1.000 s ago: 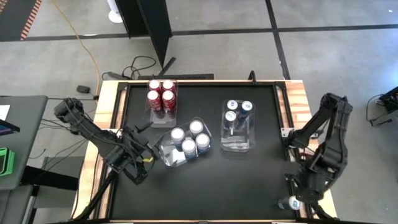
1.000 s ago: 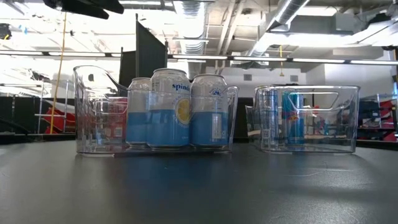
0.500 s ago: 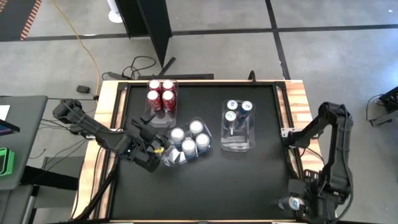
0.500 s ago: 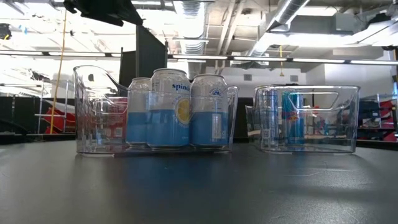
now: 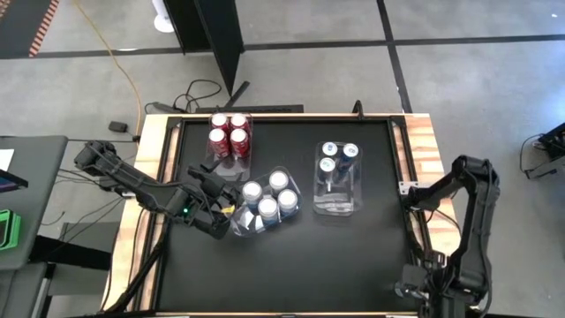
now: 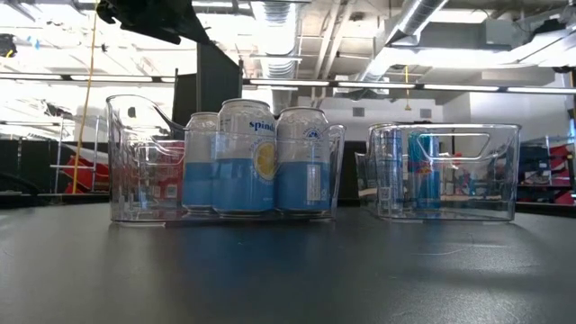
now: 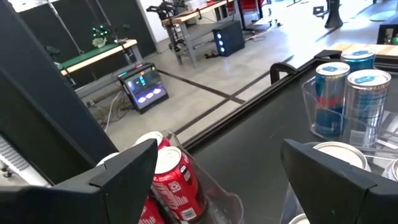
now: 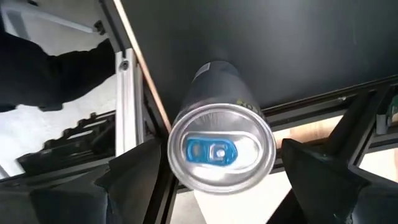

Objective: Sort soda cans
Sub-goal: Put the blue soda can into the right transparent bin

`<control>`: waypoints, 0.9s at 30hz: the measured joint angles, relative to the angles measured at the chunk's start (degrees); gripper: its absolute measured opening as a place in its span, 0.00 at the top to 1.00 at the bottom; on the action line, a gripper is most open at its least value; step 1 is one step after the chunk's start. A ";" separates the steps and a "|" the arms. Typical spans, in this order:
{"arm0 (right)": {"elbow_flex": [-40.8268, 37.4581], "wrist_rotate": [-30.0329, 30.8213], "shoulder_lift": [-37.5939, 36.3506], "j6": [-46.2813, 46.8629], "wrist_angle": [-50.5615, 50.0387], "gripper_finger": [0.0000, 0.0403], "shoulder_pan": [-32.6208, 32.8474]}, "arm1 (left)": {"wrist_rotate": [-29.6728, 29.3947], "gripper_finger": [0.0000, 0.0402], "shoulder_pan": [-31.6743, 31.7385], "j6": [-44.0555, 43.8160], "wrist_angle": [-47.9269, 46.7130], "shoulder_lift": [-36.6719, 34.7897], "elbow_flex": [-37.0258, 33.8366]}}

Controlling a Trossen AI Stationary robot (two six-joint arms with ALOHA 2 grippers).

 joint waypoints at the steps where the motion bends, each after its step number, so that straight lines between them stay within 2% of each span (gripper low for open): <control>1: 0.00 0.05 0.45 -0.21 0.01 0.13 0.00 | 0.00 0.16 0.00 0.30 0.00 0.00 0.00; 15: 0.00 0.06 7.36 -3.76 0.41 0.14 -1.22 | -0.07 0.16 -0.02 2.38 -0.05 -0.01 0.00; 18: 0.00 -0.08 8.36 -4.66 1.70 0.20 -1.57 | -0.07 0.16 -0.02 2.83 -0.09 0.00 0.00; 25: -0.02 -0.76 8.52 -4.48 2.99 0.40 -1.55 | -0.05 0.16 -0.02 3.40 -0.09 0.00 0.00; 27: 0.00 -1.41 8.52 -4.61 2.98 0.41 -1.57 | -0.07 0.16 -0.02 3.40 -0.13 0.00 0.00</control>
